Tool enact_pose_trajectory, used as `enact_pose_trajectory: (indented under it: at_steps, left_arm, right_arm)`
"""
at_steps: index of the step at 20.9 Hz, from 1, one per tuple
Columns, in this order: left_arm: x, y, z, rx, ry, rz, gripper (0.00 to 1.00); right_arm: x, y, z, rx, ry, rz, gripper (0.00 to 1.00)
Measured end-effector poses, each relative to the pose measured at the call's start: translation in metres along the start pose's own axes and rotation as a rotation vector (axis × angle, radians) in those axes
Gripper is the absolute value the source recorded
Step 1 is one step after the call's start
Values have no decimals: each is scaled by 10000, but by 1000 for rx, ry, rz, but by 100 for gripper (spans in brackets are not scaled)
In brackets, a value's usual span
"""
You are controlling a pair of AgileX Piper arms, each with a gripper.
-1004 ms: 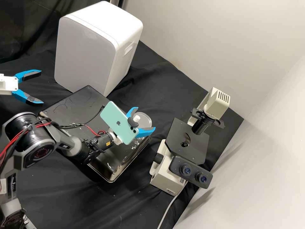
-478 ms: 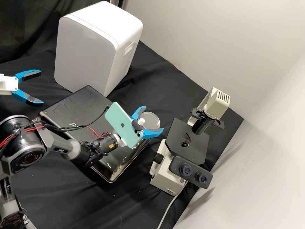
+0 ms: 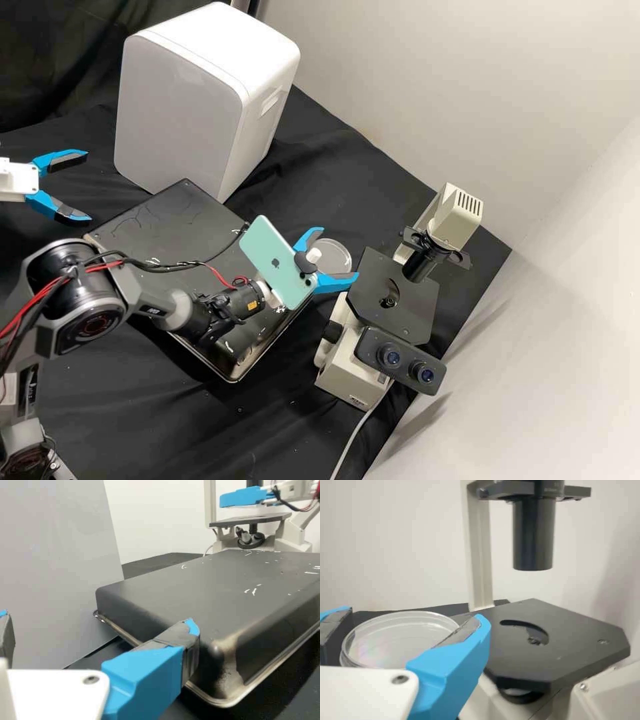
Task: Place the petri dish on the microscope
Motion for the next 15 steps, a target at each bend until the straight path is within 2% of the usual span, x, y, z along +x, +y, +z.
enact_pose_trajectory:
  at_steps: [2, 5, 7, 13, 15]
  left_arm:
    - [8, -10, 9, 1, -4, -5, 100]
    - [13, -28, 16, 1, -8, -14, 100]
    - [28, -21, 20, 1, -10, -11, 100]
    - [52, -31, 22, -6, 2, -15, 100]
    - [59, -25, 23, -8, 7, -11, 100]
  right_arm:
    - [88, -4, 69, -14, -34, -13, 0]
    - [194, 2, 173, -20, -78, -19, 0]
    - [228, 35, 206, -36, -85, -8, 0]
    - [305, 129, 320, -42, -106, 24, 0]
    - [351, 151, 356, -56, -113, 36, 0]
